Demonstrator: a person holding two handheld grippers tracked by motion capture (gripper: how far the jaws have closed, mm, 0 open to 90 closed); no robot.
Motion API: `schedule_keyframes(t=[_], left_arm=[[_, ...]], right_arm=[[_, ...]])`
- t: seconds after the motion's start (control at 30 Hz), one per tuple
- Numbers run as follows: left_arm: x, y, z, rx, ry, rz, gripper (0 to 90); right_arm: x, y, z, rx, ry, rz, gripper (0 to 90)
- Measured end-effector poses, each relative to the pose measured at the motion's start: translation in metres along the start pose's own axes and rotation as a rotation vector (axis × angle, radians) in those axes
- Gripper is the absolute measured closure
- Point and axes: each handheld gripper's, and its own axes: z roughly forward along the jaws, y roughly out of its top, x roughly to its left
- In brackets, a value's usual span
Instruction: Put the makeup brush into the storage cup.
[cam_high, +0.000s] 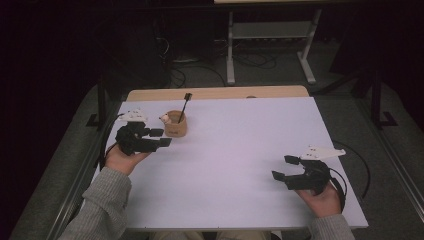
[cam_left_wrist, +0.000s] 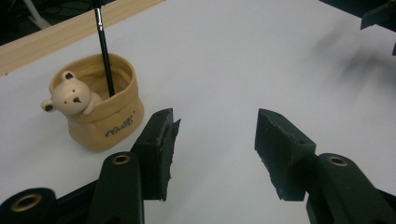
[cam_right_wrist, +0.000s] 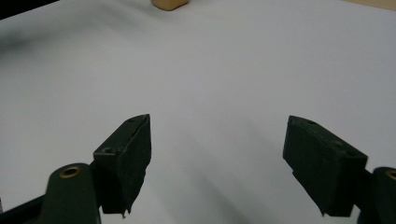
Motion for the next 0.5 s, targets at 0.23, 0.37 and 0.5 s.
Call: schedule_keyframes(t=[0.23, 0.37, 0.5], left_arm=[[-0.008, -0.017, -0.002, 0.005, 0.003, -0.003, 44.8], [-0.013, -0.025, -0.001, 0.022, 0.021, 0.006, 40.5], [-0.017, -0.032, -0.001, 0.021, 0.021, 0.005, 39.3]], right_arm=[[0.001, 0.0, 0.0, 0.002, -0.007, -0.001, 22.1], [0.001, 0.0, 0.002, 0.007, -0.008, -0.009, 21.9], [0.003, 0.0, 0.003, 0.016, -0.013, -0.015, 21.8]])
